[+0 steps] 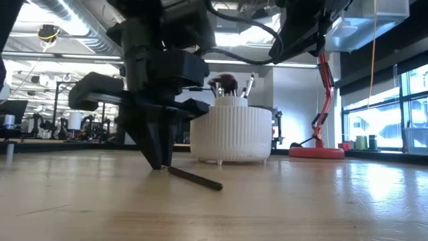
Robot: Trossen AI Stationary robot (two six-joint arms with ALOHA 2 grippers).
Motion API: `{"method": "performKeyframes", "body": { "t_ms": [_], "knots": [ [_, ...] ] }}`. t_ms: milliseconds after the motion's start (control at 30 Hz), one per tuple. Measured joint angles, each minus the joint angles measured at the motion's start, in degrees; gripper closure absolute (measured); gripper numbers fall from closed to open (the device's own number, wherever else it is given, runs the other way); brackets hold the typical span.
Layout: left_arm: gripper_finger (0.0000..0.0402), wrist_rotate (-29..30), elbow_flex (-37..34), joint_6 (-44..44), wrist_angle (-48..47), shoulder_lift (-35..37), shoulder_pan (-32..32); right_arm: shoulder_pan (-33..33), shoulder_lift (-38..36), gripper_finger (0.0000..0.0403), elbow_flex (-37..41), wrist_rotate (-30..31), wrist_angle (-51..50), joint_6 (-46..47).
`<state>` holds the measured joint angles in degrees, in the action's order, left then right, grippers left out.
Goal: Put items in baskets/containers
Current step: Put the eyeshadow brush into the brush organizer
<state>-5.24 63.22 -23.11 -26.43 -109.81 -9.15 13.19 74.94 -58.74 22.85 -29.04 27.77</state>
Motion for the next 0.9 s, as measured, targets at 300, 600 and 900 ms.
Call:
{"method": "performKeyframes", "body": {
  "t_ms": [300, 600, 900],
  "knots": [
    [0.0396, 1.3, 0.0, 0.8, -1.4, 0.5, -0.5, 0.0, 0.0, 0.0282, 0.0, -0.3, -0.5, -1.2],
    [0.0399, 22.2, 4.8, -3.7, -10.9, 8.9, -9.2, 0.0, 0.0, 0.0282, 0.0, -0.5, -0.3, -1.0],
    [0.0399, 70.0, 7.1, -33.8, -9.3, 14.6, -13.4, 0.0, 0.0, 0.0282, 0.0, -0.5, -0.2, -1.2]
  ]
}}
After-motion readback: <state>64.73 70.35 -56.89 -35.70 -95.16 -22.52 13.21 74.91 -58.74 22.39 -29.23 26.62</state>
